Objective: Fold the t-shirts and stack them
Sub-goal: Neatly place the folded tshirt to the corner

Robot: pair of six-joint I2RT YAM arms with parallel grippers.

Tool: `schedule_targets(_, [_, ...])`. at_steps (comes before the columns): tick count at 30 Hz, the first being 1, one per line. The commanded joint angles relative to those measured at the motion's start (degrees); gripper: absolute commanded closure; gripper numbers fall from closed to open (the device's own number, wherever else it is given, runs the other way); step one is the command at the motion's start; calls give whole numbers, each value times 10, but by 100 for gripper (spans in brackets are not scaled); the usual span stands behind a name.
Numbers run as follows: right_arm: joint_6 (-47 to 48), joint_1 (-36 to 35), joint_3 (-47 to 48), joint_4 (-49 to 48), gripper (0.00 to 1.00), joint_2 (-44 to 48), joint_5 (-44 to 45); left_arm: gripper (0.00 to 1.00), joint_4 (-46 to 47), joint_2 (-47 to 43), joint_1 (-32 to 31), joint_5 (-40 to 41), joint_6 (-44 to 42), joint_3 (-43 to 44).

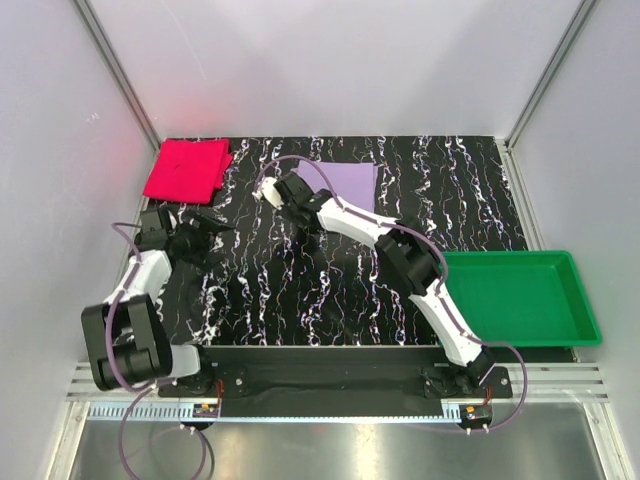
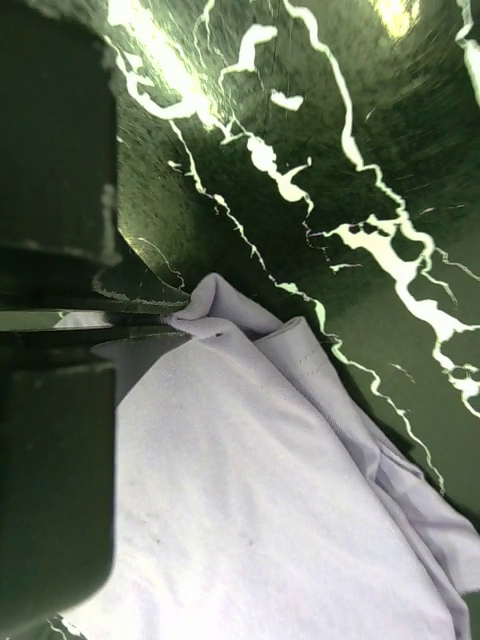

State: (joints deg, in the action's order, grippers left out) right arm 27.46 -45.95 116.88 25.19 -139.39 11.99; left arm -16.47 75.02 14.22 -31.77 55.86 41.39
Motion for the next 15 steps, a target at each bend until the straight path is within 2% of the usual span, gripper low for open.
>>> schedule_targets(1, [-24, 4, 7, 1, 100, 60, -29, 11, 116, 39, -8, -55, 42, 27])
schedule_targets(4, [-40, 9, 4, 6, 100, 73, -38, 9, 162, 116, -26, -71, 66, 50])
schedule_targets(9, [-51, 11, -21, 6, 100, 95, -48, 7, 288, 239, -95, -88, 133, 104])
schedule_targets(15, [-68, 14, -53, -6, 100, 124, -62, 6, 325, 327, -153, -62, 175, 168])
